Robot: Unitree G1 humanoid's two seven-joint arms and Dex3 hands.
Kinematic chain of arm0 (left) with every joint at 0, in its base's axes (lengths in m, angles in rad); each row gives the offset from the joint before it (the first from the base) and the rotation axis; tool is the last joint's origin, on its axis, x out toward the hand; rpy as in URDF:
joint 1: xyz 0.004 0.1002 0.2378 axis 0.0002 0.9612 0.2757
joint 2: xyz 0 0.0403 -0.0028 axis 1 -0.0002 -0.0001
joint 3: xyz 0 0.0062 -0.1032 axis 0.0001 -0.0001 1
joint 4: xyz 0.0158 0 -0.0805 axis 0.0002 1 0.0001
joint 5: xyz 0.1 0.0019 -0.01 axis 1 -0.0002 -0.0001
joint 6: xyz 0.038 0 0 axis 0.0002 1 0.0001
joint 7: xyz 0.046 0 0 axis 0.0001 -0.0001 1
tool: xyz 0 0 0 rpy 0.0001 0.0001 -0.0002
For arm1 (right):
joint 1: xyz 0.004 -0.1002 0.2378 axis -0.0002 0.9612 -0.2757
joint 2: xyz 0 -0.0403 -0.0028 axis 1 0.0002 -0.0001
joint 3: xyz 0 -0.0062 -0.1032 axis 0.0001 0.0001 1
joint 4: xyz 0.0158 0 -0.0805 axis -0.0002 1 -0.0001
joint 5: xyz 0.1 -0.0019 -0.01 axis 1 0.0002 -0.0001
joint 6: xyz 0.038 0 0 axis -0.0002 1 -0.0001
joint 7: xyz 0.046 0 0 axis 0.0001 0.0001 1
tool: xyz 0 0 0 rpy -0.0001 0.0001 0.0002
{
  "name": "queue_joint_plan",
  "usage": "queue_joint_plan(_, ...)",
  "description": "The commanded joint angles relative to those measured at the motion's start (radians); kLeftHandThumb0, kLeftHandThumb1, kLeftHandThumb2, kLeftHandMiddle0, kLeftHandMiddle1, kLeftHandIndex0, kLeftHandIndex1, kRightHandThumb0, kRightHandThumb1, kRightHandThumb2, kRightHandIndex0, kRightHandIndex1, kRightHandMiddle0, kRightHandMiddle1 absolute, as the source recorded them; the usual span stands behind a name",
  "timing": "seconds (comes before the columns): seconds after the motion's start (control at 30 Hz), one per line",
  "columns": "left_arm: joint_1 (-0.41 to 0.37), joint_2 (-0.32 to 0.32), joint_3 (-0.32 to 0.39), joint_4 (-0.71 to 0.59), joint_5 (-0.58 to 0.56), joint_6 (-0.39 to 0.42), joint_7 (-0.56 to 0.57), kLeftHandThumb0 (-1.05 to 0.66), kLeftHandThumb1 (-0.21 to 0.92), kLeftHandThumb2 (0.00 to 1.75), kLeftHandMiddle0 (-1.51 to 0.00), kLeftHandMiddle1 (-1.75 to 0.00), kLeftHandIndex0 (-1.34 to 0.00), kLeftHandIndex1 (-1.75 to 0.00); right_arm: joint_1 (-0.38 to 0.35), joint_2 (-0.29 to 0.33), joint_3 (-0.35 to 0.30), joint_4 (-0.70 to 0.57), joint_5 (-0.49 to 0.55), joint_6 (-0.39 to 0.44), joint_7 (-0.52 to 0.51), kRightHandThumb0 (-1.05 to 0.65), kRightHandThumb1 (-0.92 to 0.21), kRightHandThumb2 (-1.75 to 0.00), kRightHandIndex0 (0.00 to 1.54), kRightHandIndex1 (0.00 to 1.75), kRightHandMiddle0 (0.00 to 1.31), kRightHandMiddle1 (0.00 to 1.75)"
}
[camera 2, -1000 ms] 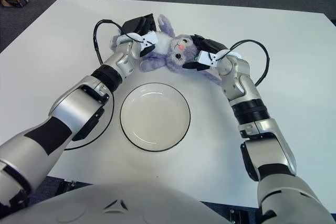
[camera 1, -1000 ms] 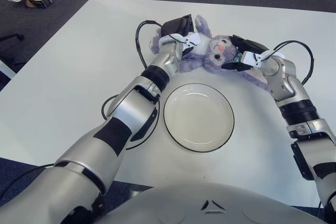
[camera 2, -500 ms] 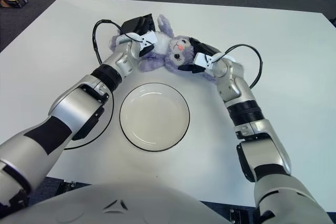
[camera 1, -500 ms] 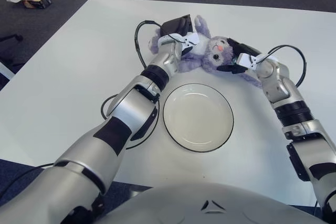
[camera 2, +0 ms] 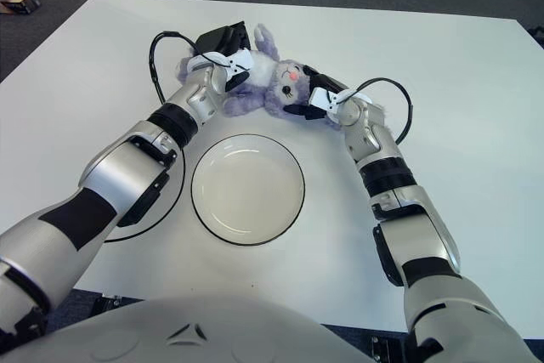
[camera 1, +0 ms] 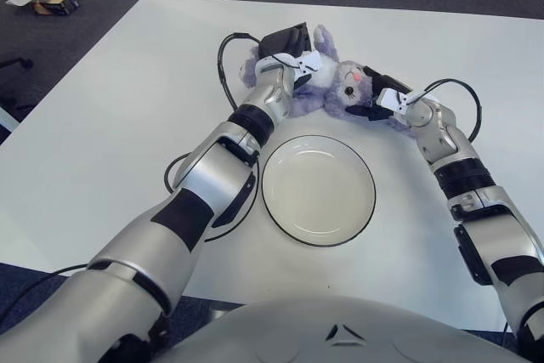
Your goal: Put the doll into the plate.
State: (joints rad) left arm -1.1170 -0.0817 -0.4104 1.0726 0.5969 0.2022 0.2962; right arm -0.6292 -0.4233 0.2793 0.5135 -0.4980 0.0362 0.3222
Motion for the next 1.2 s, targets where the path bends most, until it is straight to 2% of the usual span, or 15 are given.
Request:
queue_joint_plan(0.0, 0.012, -0.033, -0.002, 0.006, -0.024, -0.005, -0.044, 0.0, -0.17, 1.74, -1.05, -1.43, -0.78, -1.75, 0.007, 0.03, 0.03, 0.032, 0.002, -0.029, -0.005, -1.04, -0.92, -0.37, 0.0, 0.0, 0.0, 0.0)
queue_joint_plan(0.17, 0.012, -0.036, 0.003, 0.003, -0.028, -0.001, -0.052, 0.0, -0.16, 1.75, -1.05, -1.45, -0.77, -1.75, 0.008, 0.036, 0.033, 0.044, -0.002, -0.029, -0.03, -1.0, -0.92, -0.32, 0.0, 0.0, 0.0, 0.0)
queue_joint_plan(0.33, 0.019, -0.038, 0.009, -0.011, -0.035, -0.008, -0.067, 0.0, -0.16, 1.72, -1.07, -1.37, -0.78, -1.75, 0.019, 0.056, 0.062, 0.04, -0.084, 0.006, -0.172, -0.97, -0.92, -0.32, 0.04, 0.02, 0.03, 0.02)
queue_joint_plan(0.4, 0.02, -0.038, 0.008, -0.015, -0.035, -0.009, -0.075, 0.0, -0.16, 1.71, -1.07, -1.36, -0.79, -1.75, 0.023, 0.066, 0.068, 0.044, -0.111, 0.018, -0.24, -0.94, -0.92, -0.28, 0.09, 0.11, 0.01, 0.2)
queue_joint_plan(0.57, 0.021, -0.03, 0.001, -0.028, -0.032, -0.021, -0.111, 0.0, -0.13, 1.7, -1.05, -1.4, -0.75, -1.75, 0.02, 0.091, 0.069, 0.078, -0.131, 0.026, -0.346, -0.73, -0.84, -0.23, 0.02, 0.76, 0.0, 0.8)
queue_joint_plan(0.67, 0.028, -0.014, 0.001, -0.049, -0.043, -0.058, -0.154, 0.0, -0.1, 1.7, -1.01, -1.48, -0.72, -1.75, 0.015, 0.104, 0.063, 0.103, -0.131, 0.025, -0.397, -0.57, -0.6, -0.61, 0.02, 1.34, 0.05, 1.36)
queue_joint_plan(0.7, 0.031, -0.009, 0.002, -0.056, -0.047, -0.07, -0.168, 0.0, -0.09, 1.69, -0.99, -1.51, -0.7, -1.75, 0.014, 0.106, 0.061, 0.109, -0.129, 0.024, -0.411, -0.51, -0.59, -0.73, 0.04, 1.49, 0.19, 1.48)
queue_joint_plan(0.77, 0.042, 0.017, -0.006, -0.08, -0.048, -0.109, -0.204, 0.0, -0.07, 1.68, -0.97, -1.54, -0.68, -1.75, 0.012, 0.11, 0.06, 0.114, -0.131, 0.027, -0.436, -0.46, -0.59, -0.82, 0.06, 1.61, 0.32, 1.58)
queue_joint_plan(0.83, 0.052, 0.044, -0.017, -0.103, -0.046, -0.145, -0.237, 0.0, -0.04, 1.66, -0.93, -1.57, -0.65, -1.75, 0.012, 0.112, 0.06, 0.114, -0.133, 0.032, -0.456, -0.24, -0.55, -0.96, 0.17, 1.67, 0.38, 1.66)
queue_joint_plan(0.97, 0.074, 0.116, -0.052, -0.173, -0.028, -0.22, -0.317, 0.0, 0.03, 1.62, -0.87, -1.64, -0.6, -1.75, 0.036, 0.104, 0.053, 0.067, -0.137, 0.054, -0.48, -0.07, -0.47, -1.11, 0.31, 1.7, 0.44, 1.72)
queue_joint_plan(1.0, 0.074, 0.123, -0.061, -0.179, -0.021, -0.228, -0.327, 0.0, 0.12, 1.53, -0.74, -1.68, -0.57, -1.75, 0.038, 0.103, 0.053, 0.065, -0.136, 0.052, -0.484, -0.04, -0.43, -1.15, 0.39, 1.67, 0.45, 1.73)
queue_joint_plan(1.1, 0.079, 0.169, -0.097, -0.218, 0.011, -0.263, -0.359, -0.01, 0.24, 1.39, -0.66, -1.72, -0.46, -1.72, 0.044, 0.094, 0.051, 0.072, -0.13, 0.033, -0.499, -0.02, -0.37, -1.21, 0.52, 1.59, 0.48, 1.74)
queue_joint_plan(1.17, 0.08, 0.2, -0.113, -0.227, 0.025, -0.3, -0.376, -0.01, 0.42, 1.19, -0.54, -1.72, -0.32, -1.73, 0.042, 0.09, 0.047, 0.099, -0.122, 0.011, -0.514, -0.01, -0.31, -1.24, 0.63, 1.5, 0.51, 1.74)
